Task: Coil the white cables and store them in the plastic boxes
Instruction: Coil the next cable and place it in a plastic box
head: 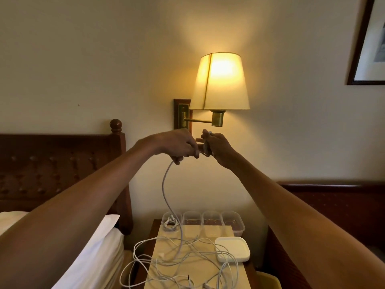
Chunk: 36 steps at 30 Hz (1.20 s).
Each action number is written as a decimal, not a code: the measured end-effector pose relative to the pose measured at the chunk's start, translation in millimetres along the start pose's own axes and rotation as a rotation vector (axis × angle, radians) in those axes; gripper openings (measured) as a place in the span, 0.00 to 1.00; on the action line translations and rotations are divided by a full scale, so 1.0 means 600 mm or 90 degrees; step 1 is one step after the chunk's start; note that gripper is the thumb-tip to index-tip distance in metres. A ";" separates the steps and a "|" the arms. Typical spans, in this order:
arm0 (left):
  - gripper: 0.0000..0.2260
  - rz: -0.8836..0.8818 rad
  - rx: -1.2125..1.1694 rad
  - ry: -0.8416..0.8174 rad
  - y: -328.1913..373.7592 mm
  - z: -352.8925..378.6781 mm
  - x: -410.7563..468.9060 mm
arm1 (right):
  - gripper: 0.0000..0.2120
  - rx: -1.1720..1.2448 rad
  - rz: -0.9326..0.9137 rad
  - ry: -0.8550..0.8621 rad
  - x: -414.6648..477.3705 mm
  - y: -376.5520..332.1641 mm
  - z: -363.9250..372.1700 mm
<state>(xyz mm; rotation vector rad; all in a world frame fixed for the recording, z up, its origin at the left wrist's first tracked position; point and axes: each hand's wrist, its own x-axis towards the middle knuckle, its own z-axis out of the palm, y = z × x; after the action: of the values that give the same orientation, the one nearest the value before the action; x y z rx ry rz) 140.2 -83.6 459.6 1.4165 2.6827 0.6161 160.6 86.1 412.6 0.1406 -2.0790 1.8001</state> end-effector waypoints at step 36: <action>0.11 -0.121 -0.198 0.155 -0.139 0.069 0.013 | 0.16 0.368 0.073 -0.107 -0.015 -0.048 0.004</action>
<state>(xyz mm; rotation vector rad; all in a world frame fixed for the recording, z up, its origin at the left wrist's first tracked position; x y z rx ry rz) 79.4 -105.9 391.8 1.0551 2.6919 1.1919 177.6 77.4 436.0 0.3425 -1.6298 2.4912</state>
